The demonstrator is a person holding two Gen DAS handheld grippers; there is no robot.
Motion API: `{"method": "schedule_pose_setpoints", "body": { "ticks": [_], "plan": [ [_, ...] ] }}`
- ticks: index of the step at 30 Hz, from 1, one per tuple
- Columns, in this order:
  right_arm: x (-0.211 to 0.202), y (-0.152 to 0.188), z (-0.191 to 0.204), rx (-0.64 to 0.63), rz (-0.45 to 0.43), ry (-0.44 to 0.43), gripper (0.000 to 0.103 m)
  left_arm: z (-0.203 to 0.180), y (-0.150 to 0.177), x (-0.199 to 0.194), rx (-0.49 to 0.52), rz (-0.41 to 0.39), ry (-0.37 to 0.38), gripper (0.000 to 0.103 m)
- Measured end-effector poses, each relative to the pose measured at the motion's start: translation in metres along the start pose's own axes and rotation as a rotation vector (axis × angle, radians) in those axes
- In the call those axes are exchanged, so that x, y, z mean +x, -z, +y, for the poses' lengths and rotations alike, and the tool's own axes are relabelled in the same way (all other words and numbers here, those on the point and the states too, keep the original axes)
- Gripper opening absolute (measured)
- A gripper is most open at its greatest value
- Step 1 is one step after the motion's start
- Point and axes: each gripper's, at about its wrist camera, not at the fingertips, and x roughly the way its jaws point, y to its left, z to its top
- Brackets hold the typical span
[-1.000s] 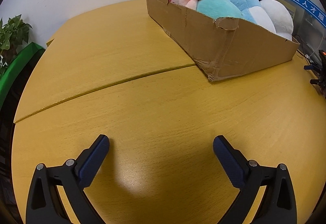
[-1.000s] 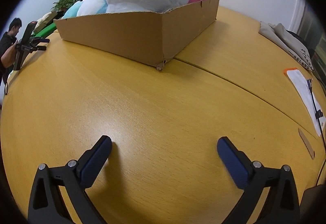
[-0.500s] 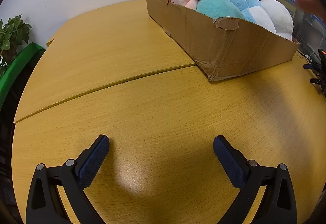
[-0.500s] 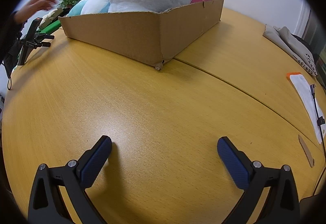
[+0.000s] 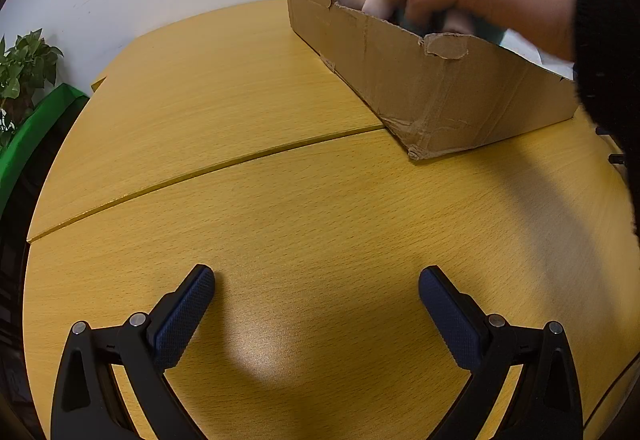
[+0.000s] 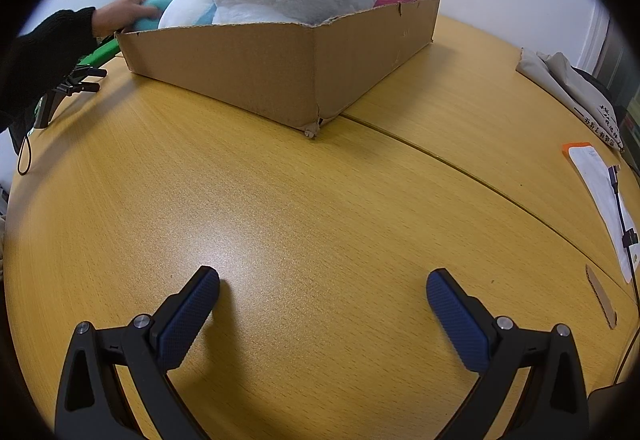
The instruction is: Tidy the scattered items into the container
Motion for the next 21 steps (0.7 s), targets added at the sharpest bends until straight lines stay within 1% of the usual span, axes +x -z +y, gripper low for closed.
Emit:
{"method": "schedule_pose_setpoints", "body": {
  "ticks": [21],
  "plan": [
    [0.0006,0.0012,0.0015,0.000,0.000,0.001,0.103,-0.0002,0.0005,-0.0003,-0.001,0.000,-0.001,0.103]
  ]
}}
